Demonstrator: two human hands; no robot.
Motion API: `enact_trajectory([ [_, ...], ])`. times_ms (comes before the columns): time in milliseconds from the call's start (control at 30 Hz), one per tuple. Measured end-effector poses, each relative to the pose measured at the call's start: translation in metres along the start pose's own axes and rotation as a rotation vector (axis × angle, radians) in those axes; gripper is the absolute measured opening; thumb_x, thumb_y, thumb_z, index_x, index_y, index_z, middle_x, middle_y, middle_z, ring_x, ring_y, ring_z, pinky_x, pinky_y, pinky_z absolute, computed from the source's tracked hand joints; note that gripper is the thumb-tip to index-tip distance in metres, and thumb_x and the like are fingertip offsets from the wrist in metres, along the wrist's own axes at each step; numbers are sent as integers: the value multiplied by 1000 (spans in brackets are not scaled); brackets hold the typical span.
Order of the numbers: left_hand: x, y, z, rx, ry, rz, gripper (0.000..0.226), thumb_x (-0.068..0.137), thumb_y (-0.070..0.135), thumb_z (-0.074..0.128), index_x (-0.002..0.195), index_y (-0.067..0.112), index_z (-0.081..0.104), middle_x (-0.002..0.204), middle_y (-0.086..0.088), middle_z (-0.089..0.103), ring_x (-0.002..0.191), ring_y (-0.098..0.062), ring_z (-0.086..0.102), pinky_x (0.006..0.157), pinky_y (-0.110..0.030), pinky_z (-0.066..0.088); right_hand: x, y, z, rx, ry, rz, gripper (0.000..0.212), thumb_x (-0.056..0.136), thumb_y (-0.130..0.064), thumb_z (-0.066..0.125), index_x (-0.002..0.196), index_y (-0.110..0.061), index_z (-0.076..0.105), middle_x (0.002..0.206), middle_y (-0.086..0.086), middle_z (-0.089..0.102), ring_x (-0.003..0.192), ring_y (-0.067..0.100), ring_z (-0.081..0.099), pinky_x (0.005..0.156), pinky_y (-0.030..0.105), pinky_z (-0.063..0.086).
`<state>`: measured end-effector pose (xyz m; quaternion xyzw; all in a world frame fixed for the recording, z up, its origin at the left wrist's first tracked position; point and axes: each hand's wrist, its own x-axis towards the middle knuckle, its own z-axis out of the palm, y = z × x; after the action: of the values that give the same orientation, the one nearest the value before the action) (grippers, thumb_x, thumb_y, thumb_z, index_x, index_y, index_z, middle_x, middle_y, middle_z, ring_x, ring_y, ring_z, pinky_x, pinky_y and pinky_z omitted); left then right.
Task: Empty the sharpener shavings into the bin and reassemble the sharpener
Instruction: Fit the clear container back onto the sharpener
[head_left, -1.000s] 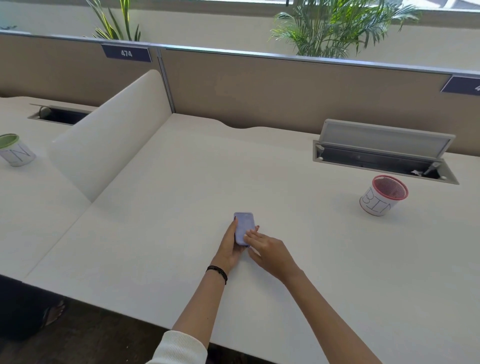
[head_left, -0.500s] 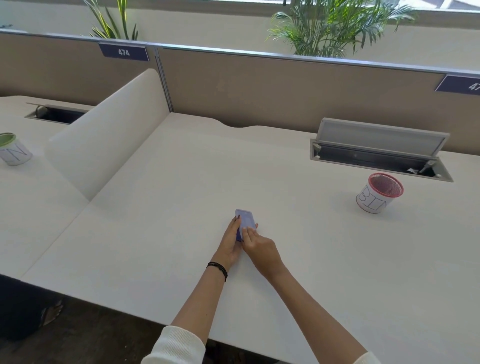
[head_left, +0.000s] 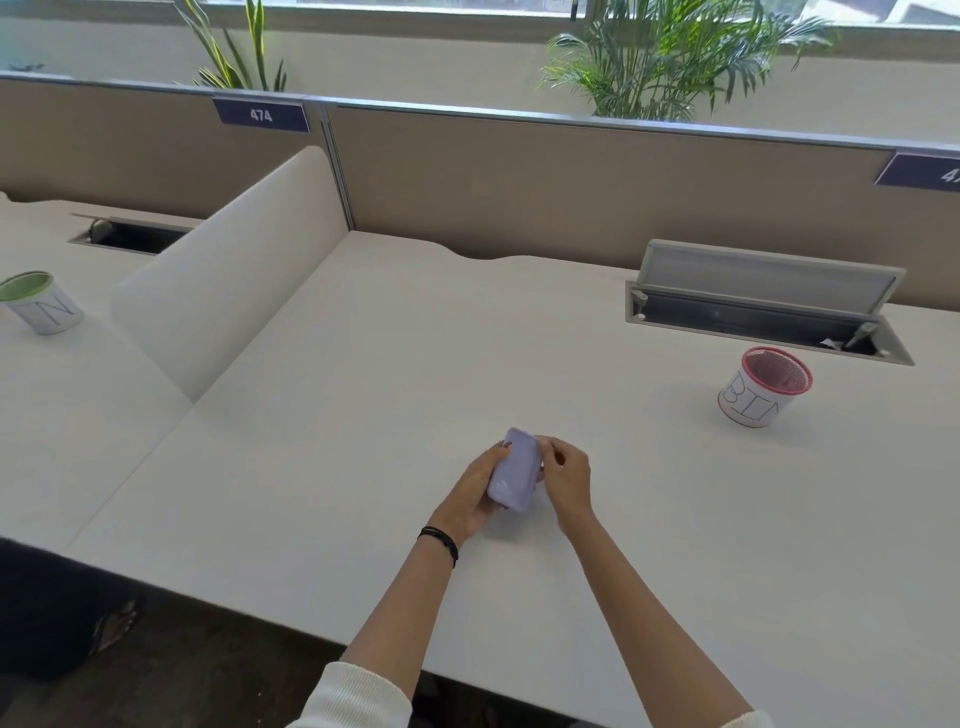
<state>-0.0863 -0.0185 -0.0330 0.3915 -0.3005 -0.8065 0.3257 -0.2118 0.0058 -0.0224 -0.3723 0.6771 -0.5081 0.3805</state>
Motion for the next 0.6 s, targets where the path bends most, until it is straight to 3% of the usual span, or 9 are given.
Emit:
enact_trajectory([
  [133, 0, 3, 0, 51, -76, -4, 32, 86, 35, 59, 114, 19, 66, 117, -5, 69, 107, -22, 66, 92, -35, 54, 1, 7, -9, 94, 16, 47, 15, 89, -7, 58, 84, -8, 72, 81, 10, 70, 77, 24, 63, 68, 34, 53],
  [233, -5, 5, -2, 128, -66, 16, 25, 93, 27, 51, 114, 24, 66, 119, 0, 68, 112, -21, 63, 93, -34, 53, -1, 6, -13, 164, -8, 55, 13, 89, -5, 59, 85, -6, 72, 83, 11, 71, 76, 23, 66, 64, 24, 53],
  [300, -14, 9, -6, 246, -55, 46, 25, 95, 25, 49, 113, 31, 65, 117, 8, 69, 112, -16, 63, 90, -27, 53, -6, 3, -15, 187, -70, 35, 13, 89, -5, 59, 86, -7, 71, 85, 12, 71, 76, 23, 67, 63, 24, 56],
  [433, -35, 22, -19, 603, -66, 163, 32, 87, 36, 61, 118, 45, 59, 120, 25, 63, 109, 3, 60, 80, -12, 51, -21, 7, -14, 215, -218, 60, 21, 92, -11, 56, 83, -19, 73, 87, 7, 74, 78, 22, 71, 62, 24, 58],
  [533, -44, 30, -28, 836, -100, 255, 38, 85, 29, 66, 119, 43, 59, 120, 20, 63, 105, 4, 59, 82, -13, 49, -32, 14, -10, 295, -328, 131, 23, 95, -17, 51, 89, -16, 73, 95, 12, 74, 87, 23, 71, 68, 22, 57],
  [600, -47, 31, -33, 997, -144, 329, 41, 85, 22, 67, 122, 37, 59, 119, 9, 62, 102, -6, 59, 84, -18, 49, -37, 17, -6, 311, -385, 151, 23, 95, -22, 52, 97, -9, 71, 99, 13, 73, 92, 23, 70, 74, 23, 57],
])
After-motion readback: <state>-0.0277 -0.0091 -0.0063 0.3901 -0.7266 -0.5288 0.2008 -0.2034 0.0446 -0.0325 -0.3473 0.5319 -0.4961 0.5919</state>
